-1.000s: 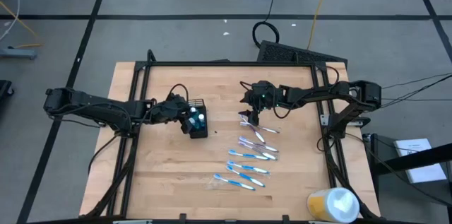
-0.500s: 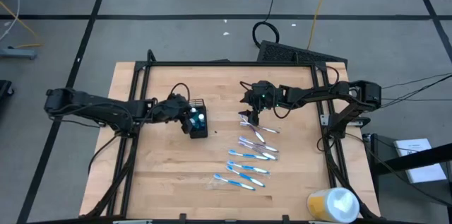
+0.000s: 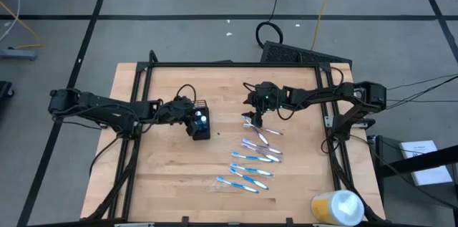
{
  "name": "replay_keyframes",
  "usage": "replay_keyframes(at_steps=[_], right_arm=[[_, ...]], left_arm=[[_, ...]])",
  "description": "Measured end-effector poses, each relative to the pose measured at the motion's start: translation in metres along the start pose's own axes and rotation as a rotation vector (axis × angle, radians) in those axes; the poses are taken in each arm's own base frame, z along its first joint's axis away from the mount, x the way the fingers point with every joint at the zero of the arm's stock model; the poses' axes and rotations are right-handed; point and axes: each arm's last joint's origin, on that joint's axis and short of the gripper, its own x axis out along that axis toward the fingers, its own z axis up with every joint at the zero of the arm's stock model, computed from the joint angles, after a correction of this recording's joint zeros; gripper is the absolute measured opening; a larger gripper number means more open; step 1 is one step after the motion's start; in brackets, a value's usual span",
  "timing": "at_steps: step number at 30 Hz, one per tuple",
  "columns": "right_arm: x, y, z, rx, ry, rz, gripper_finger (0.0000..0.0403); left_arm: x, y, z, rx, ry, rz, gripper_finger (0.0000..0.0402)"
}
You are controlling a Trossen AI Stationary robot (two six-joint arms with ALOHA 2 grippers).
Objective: Pick & Place toothbrushing station
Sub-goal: Put the mouthwash into the black organizer
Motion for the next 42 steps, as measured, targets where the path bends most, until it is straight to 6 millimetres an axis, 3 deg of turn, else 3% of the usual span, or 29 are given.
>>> replay_keyframes(at_steps=[6, 16, 36, 42], right_arm=[[0.000, 0.000, 0.000, 0.000, 0.001, 0.000, 0.0258], [0.000, 0.000, 0.000, 0.000, 0.001, 0.000, 0.0259], [0.000, 0.000, 0.000, 0.000, 0.001, 0.000, 0.0259], [0.000, 0.000, 0.000, 0.000, 0.001, 0.000, 0.0259]], left_arm=[[-0.001, 0.000, 0.000, 0.015, -0.003, -0.002, 0.0115], [-0.001, -0.001, 0.003, 0.012, -0.018, -0.010, 0.0152], [-0.002, 0.000, 0.007, 0.011, -0.046, -0.014, 0.0154], [-0.013, 0.004, 0.015, -0.010, -0.103, -0.026, 0.0154]])
